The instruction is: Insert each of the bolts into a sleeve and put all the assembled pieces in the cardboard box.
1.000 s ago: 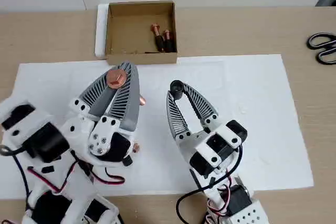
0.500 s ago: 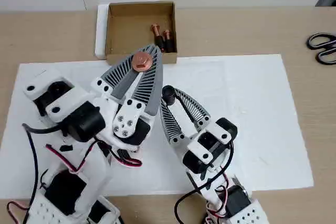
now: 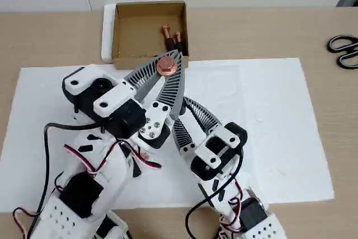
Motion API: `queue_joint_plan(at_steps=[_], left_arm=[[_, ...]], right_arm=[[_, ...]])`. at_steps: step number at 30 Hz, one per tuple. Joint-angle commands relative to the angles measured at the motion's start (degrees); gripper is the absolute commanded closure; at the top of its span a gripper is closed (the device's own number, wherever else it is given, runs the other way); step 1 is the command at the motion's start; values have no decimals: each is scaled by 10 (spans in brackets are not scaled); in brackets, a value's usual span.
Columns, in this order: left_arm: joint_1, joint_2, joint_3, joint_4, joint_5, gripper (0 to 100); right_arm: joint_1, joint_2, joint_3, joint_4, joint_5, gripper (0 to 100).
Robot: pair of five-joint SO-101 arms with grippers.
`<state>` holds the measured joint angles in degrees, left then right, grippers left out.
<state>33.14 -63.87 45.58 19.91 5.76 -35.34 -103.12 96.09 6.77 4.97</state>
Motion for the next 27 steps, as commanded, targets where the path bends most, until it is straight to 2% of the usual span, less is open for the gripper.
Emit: queue_joint_plan(at_steps=[1,13,18,22,27], left_arm=[[-1,1,-3,-14,-4,994],[1,1,-4,-16,-3,994],[2,3,-4,-22,-3,994],[2,17,10,-64,-3,994],[2,40,11,-67,-3,994]], right_arm=[[-1,-7,4,-22,4,992],[-3,-7,4,-108,4,992],[-3,-7,4,-111,45,992],[-3,-7,4,-112,45,993],[-3,-7,4,-109,44,993]])
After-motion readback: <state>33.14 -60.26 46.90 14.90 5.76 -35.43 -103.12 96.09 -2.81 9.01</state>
